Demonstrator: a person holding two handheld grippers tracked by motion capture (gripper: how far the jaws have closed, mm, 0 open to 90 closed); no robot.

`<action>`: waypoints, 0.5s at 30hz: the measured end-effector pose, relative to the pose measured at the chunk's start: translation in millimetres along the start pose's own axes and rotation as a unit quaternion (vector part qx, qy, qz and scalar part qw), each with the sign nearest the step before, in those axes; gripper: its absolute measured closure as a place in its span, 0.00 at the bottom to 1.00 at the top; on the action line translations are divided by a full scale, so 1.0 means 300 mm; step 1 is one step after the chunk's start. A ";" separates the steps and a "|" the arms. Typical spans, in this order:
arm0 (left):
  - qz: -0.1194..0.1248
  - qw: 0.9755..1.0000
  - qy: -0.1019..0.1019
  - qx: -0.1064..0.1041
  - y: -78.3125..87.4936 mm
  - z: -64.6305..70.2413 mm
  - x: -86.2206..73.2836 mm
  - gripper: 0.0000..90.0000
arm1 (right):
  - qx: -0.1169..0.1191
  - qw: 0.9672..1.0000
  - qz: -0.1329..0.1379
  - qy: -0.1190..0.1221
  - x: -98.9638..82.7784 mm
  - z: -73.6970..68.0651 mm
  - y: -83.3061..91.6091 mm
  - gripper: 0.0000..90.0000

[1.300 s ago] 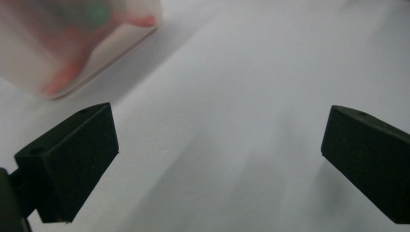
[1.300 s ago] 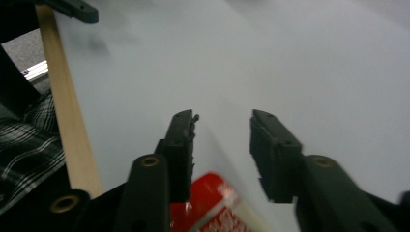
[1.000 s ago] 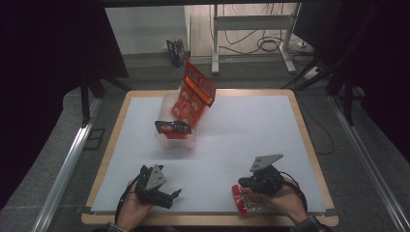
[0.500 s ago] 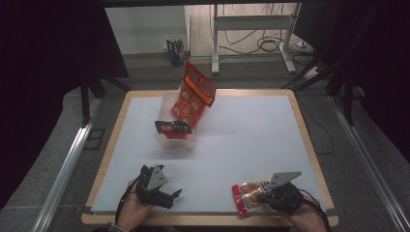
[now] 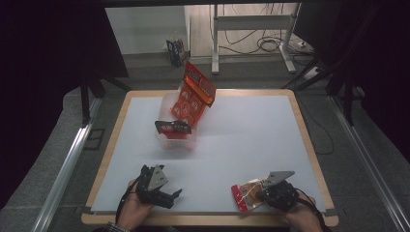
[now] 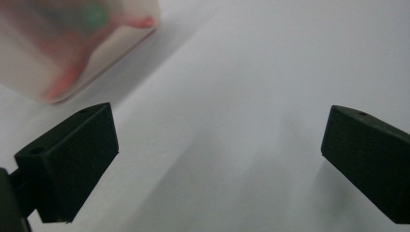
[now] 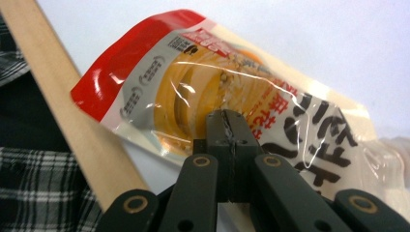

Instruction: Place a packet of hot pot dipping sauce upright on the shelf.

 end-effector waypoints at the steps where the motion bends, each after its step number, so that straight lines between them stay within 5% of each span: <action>1: 0.000 1.000 0.000 0.000 0.000 0.001 0.001 0.00 | -0.001 1.000 0.000 0.002 0.005 0.002 -0.004 0.99; 15: -0.005 1.000 -0.006 0.001 -0.003 0.001 0.002 0.00 | -0.016 1.000 0.011 0.009 0.100 0.016 -0.071 0.99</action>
Point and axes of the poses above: each handheld gripper's, and its own axes: y roughly backward along the jaws, x roughly out of its top, z roughly to its right, the point moved 4 cm from there along -y, roughly forward along the jaws, and after that the axes turned 6 degrees about -y, right-handed, at the moved point
